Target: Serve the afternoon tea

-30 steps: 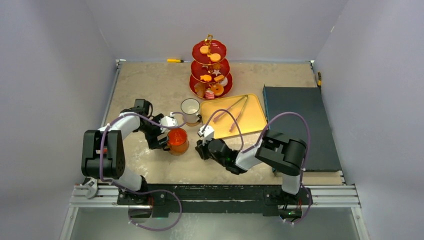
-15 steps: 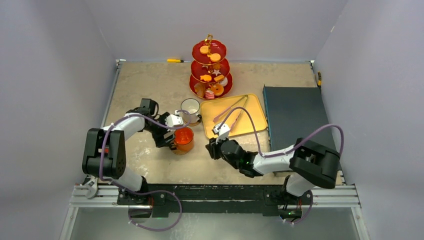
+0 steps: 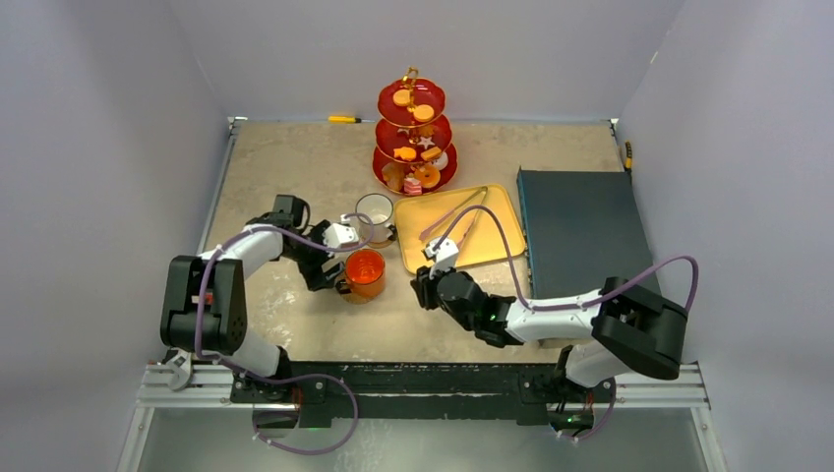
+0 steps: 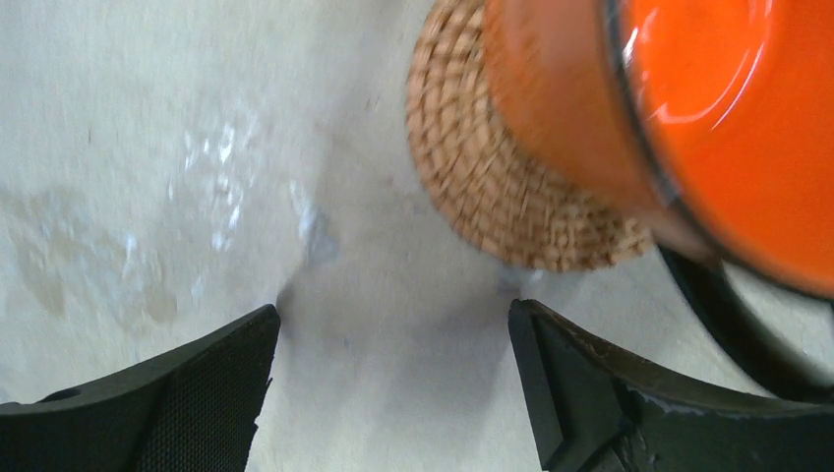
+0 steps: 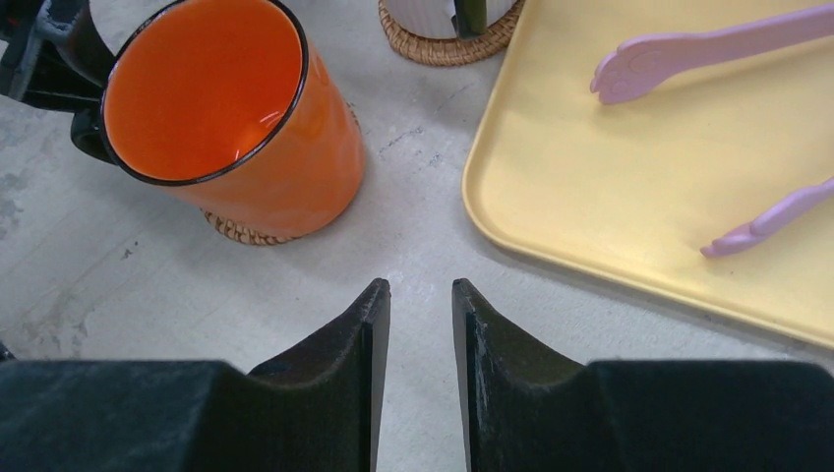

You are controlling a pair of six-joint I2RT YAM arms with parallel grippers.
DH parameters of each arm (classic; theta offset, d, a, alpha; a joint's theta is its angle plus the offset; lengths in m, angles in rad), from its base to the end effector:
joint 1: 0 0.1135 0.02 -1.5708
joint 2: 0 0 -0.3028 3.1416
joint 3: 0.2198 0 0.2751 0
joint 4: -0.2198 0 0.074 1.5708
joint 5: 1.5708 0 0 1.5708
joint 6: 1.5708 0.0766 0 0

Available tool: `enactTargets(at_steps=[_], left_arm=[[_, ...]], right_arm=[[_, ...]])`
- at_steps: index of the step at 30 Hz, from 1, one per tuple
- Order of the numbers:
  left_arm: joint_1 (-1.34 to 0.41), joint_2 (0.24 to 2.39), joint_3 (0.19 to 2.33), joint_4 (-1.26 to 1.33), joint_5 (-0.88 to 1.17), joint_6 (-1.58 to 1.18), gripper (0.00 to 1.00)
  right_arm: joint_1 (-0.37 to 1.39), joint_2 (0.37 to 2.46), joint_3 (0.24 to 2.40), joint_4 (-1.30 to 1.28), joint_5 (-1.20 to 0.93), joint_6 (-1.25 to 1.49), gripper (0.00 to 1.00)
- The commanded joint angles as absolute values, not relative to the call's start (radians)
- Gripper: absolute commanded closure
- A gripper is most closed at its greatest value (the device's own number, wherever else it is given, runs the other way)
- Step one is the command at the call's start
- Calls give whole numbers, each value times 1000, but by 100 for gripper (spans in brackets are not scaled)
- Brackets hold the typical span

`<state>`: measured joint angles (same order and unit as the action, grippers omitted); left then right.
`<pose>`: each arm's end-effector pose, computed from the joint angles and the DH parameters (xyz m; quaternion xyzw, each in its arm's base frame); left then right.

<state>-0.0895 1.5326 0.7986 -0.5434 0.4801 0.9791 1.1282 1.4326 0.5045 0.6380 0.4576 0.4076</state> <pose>0.2847 -0.0611 0.1449 0.5192 0.8093 -0.1512 0.2294 0.1693 0.2783 0.1936 -0.1485 0.7786 0.2734 0.5449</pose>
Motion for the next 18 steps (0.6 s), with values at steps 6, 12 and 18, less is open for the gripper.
enactTargets(at_steps=[6, 12, 18], left_arm=[[100, 1492, 803, -612, 525, 1007, 16], [44, 1548, 803, -509, 539, 897, 15], [7, 1594, 793, -470, 517, 895, 14]], right_arm=[[1117, 1497, 594, 655, 462, 397, 68], [1115, 1606, 686, 702, 444, 383, 69], [1114, 1683, 741, 723, 429, 379, 69]])
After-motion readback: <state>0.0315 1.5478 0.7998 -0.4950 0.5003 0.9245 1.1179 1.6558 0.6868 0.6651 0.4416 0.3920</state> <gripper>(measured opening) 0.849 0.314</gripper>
